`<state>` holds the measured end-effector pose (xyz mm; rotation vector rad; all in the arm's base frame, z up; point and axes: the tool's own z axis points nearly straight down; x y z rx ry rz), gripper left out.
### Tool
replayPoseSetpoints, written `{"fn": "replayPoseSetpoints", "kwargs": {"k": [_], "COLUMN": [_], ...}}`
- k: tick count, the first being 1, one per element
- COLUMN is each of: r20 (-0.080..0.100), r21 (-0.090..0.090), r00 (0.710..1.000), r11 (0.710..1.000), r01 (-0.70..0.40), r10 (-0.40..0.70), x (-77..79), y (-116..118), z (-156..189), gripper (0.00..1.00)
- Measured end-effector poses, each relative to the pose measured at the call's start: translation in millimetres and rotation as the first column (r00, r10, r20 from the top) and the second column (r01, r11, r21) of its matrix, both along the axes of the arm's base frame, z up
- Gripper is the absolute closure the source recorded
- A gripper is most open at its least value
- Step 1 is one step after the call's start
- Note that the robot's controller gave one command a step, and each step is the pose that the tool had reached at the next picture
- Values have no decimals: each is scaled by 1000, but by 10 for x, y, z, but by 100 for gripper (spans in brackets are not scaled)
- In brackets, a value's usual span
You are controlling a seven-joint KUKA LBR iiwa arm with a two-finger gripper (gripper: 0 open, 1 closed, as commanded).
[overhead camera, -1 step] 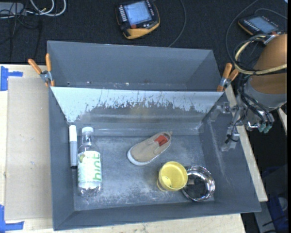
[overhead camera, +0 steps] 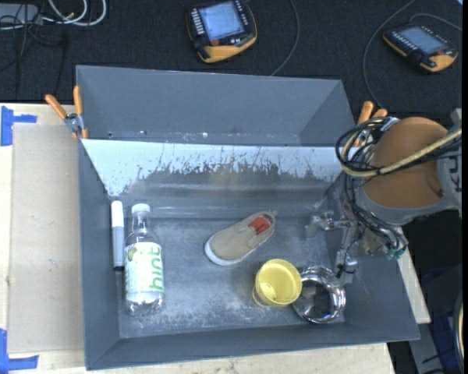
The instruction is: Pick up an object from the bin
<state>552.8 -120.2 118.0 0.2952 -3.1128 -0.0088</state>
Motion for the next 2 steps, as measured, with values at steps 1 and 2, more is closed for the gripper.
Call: {"fn": "replayPoseSetpoints", "kwargs": {"k": [1, 2], "r20": [-7, -7], "r21": [3, 9], "r00": [999, 987], "r11": [999, 987], "r01": [50, -162], "r10": [-50, 163], "x": [53, 32], "y": [559, 993], "z": [-516, -488], "gripper": [0, 0]}}
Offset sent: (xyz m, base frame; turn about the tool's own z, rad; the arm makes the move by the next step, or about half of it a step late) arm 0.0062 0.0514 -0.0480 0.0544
